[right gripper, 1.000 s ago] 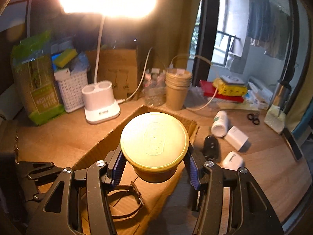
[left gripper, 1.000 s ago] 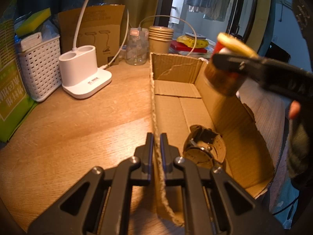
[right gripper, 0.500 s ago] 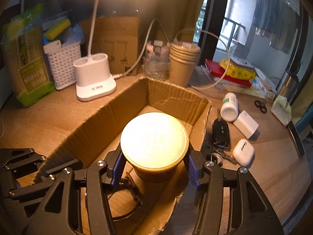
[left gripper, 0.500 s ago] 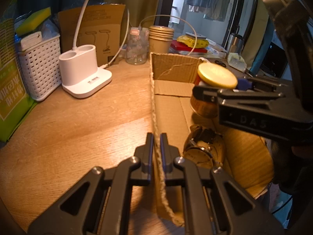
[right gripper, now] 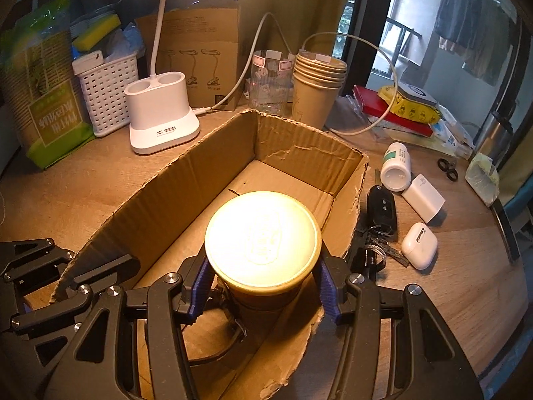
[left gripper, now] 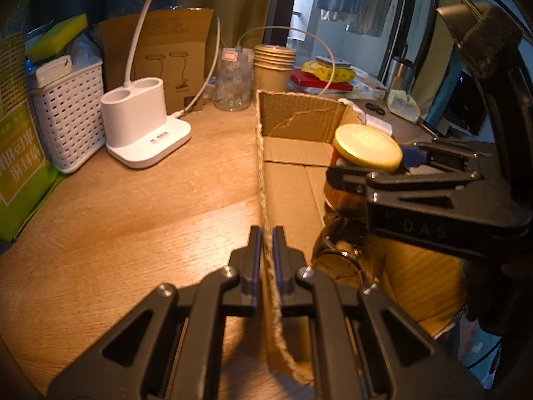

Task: Organize rigid objects
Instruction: 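Carry the can into the box beside the watch and release it, then move the right gripper to the black flashlight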

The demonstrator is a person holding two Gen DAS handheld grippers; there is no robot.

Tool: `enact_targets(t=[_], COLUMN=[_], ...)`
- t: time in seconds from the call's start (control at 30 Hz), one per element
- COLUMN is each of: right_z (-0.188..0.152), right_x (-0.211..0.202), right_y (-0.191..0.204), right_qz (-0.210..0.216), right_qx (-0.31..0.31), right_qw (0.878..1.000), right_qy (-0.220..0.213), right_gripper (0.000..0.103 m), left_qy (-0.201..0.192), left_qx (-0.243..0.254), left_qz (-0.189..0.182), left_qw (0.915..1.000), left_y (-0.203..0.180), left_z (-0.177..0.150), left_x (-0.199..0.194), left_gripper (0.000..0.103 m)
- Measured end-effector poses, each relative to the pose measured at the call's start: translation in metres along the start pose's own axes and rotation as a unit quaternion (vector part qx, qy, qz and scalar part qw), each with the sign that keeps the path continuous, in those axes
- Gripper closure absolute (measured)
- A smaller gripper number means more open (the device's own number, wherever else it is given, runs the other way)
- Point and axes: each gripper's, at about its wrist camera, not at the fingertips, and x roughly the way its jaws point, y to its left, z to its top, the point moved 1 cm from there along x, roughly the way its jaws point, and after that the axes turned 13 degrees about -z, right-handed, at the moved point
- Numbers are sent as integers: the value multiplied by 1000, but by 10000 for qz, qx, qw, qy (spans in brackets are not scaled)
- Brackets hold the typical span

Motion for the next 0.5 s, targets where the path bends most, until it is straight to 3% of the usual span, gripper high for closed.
enact_targets(t=[0.13, 0.27, 0.5], right_z=[-3, -4, -6], right_x=[-2, -5, -14], right_y=[1, 1, -4], right_qz=[-5, 146, 302], right_qx=[-17, -17, 55], right_qw=[10000, 9999, 9994], right_qy=[-30, -77, -183], right_gripper=[45, 36, 34], left_qy=[-3, -4, 4], left_qx=[11, 32, 44], left_qz=[18, 62, 118], left_qw=[10000, 10000, 9999], left_y=[0, 0, 0], left_z=[0, 1, 0], left_x=[0, -1, -1], left_gripper=[96, 96, 96])
